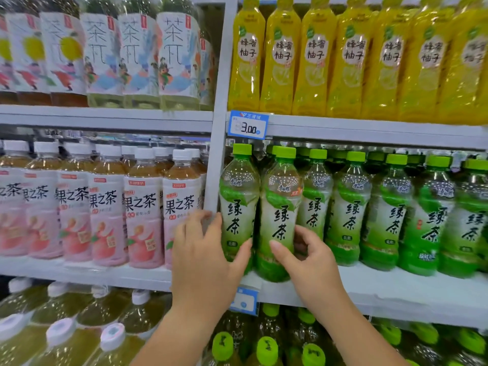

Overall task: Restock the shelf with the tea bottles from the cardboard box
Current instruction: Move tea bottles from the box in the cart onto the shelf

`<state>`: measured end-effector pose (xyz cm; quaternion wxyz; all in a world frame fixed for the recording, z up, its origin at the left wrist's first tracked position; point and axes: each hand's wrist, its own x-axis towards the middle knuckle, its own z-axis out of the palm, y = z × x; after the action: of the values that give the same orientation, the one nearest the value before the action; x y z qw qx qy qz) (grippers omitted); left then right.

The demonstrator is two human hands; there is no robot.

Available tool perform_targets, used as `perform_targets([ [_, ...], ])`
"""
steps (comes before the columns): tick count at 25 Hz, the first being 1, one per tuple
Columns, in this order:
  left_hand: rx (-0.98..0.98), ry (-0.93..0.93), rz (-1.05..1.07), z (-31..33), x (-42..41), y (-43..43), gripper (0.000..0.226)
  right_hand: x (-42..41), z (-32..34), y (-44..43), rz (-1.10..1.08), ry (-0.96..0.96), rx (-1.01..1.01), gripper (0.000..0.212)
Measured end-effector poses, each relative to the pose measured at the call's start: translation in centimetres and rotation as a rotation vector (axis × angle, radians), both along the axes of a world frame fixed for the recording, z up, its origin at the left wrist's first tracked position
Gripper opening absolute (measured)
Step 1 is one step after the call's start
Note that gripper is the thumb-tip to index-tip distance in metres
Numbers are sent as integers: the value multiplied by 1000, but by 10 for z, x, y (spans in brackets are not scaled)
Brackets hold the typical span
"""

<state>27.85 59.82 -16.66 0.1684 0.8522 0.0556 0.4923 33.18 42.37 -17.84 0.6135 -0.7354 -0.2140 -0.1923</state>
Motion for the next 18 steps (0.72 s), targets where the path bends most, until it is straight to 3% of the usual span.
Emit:
perform_targets([
  [2,22,15,-61,-2,-2,9,63,-1,1,1,-10,-4,11,35],
  [8,13,-7,-119,-9,-2,19,66,-4,2,2,-37,20,0,44],
  [15,3,108,-118,0,-8,20,73,-15,11,4,-24,91,2,26],
  [18,3,156,-93,5,-11,16,73,-17,13,3,-7,140,10,34],
])
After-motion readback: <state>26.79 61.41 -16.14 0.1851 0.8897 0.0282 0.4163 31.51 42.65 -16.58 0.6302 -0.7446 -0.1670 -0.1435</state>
